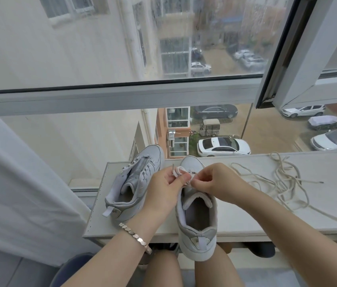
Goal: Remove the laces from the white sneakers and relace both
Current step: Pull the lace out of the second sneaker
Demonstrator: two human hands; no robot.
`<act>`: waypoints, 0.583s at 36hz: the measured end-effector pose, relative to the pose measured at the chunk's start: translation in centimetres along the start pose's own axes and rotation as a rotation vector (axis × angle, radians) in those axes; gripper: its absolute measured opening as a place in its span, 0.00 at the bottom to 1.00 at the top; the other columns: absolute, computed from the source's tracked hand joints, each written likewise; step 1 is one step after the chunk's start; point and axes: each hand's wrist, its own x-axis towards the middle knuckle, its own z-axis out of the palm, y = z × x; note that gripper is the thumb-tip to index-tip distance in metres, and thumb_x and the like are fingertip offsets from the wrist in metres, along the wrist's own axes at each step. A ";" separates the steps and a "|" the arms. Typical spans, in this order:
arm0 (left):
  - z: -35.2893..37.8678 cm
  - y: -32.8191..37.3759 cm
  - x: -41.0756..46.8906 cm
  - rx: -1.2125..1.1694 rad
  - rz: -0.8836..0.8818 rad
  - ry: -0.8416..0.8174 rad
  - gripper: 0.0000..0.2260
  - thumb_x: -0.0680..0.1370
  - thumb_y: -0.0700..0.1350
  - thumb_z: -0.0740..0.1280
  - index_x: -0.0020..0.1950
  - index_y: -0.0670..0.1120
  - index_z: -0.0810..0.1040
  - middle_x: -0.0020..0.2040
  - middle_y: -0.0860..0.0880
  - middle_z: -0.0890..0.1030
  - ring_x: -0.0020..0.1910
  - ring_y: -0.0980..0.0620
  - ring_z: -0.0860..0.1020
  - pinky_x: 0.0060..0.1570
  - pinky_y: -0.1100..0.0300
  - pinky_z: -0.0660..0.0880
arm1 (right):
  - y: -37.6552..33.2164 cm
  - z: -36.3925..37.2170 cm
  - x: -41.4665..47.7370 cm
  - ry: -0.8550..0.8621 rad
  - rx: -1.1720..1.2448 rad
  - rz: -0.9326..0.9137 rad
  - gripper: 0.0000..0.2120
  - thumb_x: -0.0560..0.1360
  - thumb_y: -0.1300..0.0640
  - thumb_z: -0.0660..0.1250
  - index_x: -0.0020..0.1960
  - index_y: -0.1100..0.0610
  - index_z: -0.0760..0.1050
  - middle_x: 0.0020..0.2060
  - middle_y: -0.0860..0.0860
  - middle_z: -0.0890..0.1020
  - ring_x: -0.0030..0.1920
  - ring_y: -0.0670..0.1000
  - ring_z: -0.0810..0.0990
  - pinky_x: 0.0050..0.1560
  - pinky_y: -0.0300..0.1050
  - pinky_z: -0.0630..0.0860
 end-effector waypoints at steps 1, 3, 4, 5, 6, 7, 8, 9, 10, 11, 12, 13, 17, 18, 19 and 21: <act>0.1 0.0 0.0 0.006 -0.002 0.001 0.13 0.75 0.37 0.68 0.34 0.53 0.78 0.32 0.57 0.82 0.34 0.63 0.79 0.38 0.71 0.74 | 0.0 -0.2 0.0 -0.024 0.011 0.006 0.10 0.72 0.54 0.69 0.38 0.59 0.82 0.24 0.48 0.74 0.22 0.41 0.66 0.22 0.29 0.62; 0.2 0.0 0.1 0.021 -0.006 0.008 0.13 0.75 0.38 0.69 0.34 0.53 0.78 0.32 0.57 0.82 0.34 0.63 0.79 0.38 0.70 0.74 | 0.0 -0.5 0.1 -0.062 0.019 0.013 0.09 0.73 0.53 0.69 0.36 0.54 0.80 0.23 0.46 0.73 0.20 0.41 0.65 0.22 0.28 0.62; 0.2 0.1 0.1 0.026 -0.006 0.009 0.13 0.75 0.38 0.68 0.33 0.53 0.79 0.32 0.57 0.82 0.35 0.62 0.79 0.39 0.69 0.75 | 0.0 -0.6 0.1 -0.078 0.011 0.014 0.09 0.73 0.53 0.69 0.35 0.53 0.79 0.23 0.46 0.73 0.20 0.41 0.65 0.22 0.28 0.62; 0.3 0.1 0.1 0.032 -0.007 0.010 0.13 0.75 0.38 0.68 0.33 0.53 0.79 0.32 0.57 0.82 0.35 0.60 0.79 0.40 0.68 0.75 | 0.0 -0.6 0.1 -0.089 -0.002 0.014 0.10 0.73 0.53 0.68 0.34 0.54 0.79 0.23 0.47 0.73 0.20 0.41 0.65 0.22 0.28 0.61; 0.3 0.1 0.1 0.040 -0.010 0.013 0.13 0.75 0.39 0.68 0.34 0.53 0.78 0.32 0.56 0.82 0.36 0.59 0.79 0.41 0.66 0.75 | 0.0 -0.6 0.1 -0.096 -0.012 0.015 0.11 0.74 0.54 0.67 0.34 0.57 0.78 0.24 0.48 0.72 0.21 0.42 0.64 0.22 0.29 0.61; 0.3 0.1 0.2 0.037 -0.015 0.019 0.12 0.76 0.39 0.68 0.35 0.53 0.78 0.32 0.56 0.82 0.35 0.59 0.79 0.41 0.65 0.75 | 0.0 -0.6 0.2 -0.101 -0.010 0.018 0.13 0.74 0.54 0.67 0.35 0.60 0.78 0.26 0.50 0.71 0.23 0.44 0.63 0.22 0.29 0.60; 0.3 0.2 0.2 0.017 -0.026 0.031 0.11 0.76 0.38 0.67 0.36 0.51 0.78 0.31 0.56 0.81 0.34 0.60 0.78 0.40 0.65 0.75 | 0.0 -0.6 0.2 -0.104 0.008 0.025 0.14 0.74 0.54 0.66 0.37 0.64 0.78 0.28 0.52 0.71 0.26 0.46 0.64 0.23 0.30 0.60; 0.4 0.2 0.3 -0.016 -0.044 0.047 0.10 0.76 0.38 0.66 0.37 0.49 0.78 0.30 0.56 0.81 0.32 0.61 0.78 0.37 0.67 0.74 | 0.1 -0.6 0.2 -0.104 0.039 0.032 0.15 0.75 0.55 0.65 0.38 0.67 0.77 0.30 0.54 0.70 0.30 0.49 0.64 0.24 0.33 0.60; 0.4 0.2 0.3 -0.053 -0.071 0.068 0.10 0.77 0.37 0.66 0.37 0.47 0.78 0.28 0.56 0.80 0.29 0.63 0.77 0.35 0.70 0.73 | 0.2 -0.6 0.2 -0.103 0.079 0.037 0.14 0.75 0.56 0.64 0.37 0.67 0.75 0.31 0.55 0.68 0.32 0.50 0.63 0.25 0.35 0.60; 0.6 0.1 0.3 -0.092 -0.105 0.092 0.09 0.77 0.38 0.65 0.37 0.46 0.78 0.28 0.56 0.80 0.28 0.63 0.77 0.33 0.70 0.72 | 0.3 -0.5 0.2 -0.100 0.128 0.038 0.13 0.75 0.58 0.62 0.36 0.65 0.73 0.31 0.55 0.66 0.33 0.51 0.62 0.28 0.38 0.60; 0.7 0.0 0.2 -0.133 -0.144 0.115 0.09 0.77 0.38 0.65 0.37 0.45 0.78 0.28 0.55 0.81 0.29 0.62 0.78 0.33 0.70 0.73 | 0.4 -0.4 0.1 -0.095 0.185 0.041 0.11 0.76 0.59 0.61 0.36 0.63 0.73 0.31 0.55 0.66 0.34 0.51 0.61 0.30 0.40 0.60; 1.0 -0.1 0.1 -0.177 -0.182 0.136 0.09 0.77 0.39 0.65 0.37 0.44 0.78 0.29 0.54 0.82 0.30 0.60 0.79 0.34 0.69 0.74 | 0.5 -0.3 0.1 -0.087 0.245 0.050 0.11 0.76 0.60 0.60 0.37 0.62 0.73 0.31 0.55 0.66 0.34 0.51 0.61 0.31 0.40 0.60; 1.8 0.2 0.0 -0.188 -0.256 0.240 0.09 0.76 0.40 0.67 0.36 0.46 0.79 0.32 0.51 0.82 0.34 0.55 0.80 0.37 0.64 0.76 | 1.0 0.4 0.2 -0.032 0.465 0.113 0.13 0.77 0.61 0.60 0.35 0.61 0.73 0.27 0.51 0.69 0.29 0.47 0.64 0.31 0.36 0.61; 1.8 0.3 0.0 -0.097 -0.223 0.279 0.08 0.75 0.41 0.68 0.37 0.48 0.78 0.33 0.52 0.82 0.34 0.56 0.79 0.37 0.64 0.75 | 1.1 0.4 0.2 -0.020 0.494 0.128 0.13 0.77 0.62 0.60 0.35 0.61 0.73 0.27 0.51 0.70 0.28 0.46 0.65 0.30 0.35 0.61; 1.7 0.5 0.0 0.005 -0.161 0.316 0.07 0.74 0.41 0.70 0.38 0.51 0.76 0.35 0.54 0.81 0.35 0.59 0.78 0.37 0.67 0.73 | 1.2 0.4 0.2 -0.012 0.514 0.138 0.13 0.77 0.62 0.61 0.34 0.60 0.74 0.26 0.50 0.70 0.27 0.45 0.65 0.30 0.33 0.62; 1.4 0.9 -0.3 0.187 0.035 0.350 0.12 0.74 0.40 0.70 0.43 0.56 0.71 0.43 0.56 0.77 0.40 0.62 0.76 0.38 0.75 0.70 | 1.4 0.3 0.2 -0.011 0.555 0.148 0.12 0.77 0.61 0.62 0.35 0.61 0.75 0.26 0.50 0.71 0.26 0.44 0.66 0.28 0.31 0.64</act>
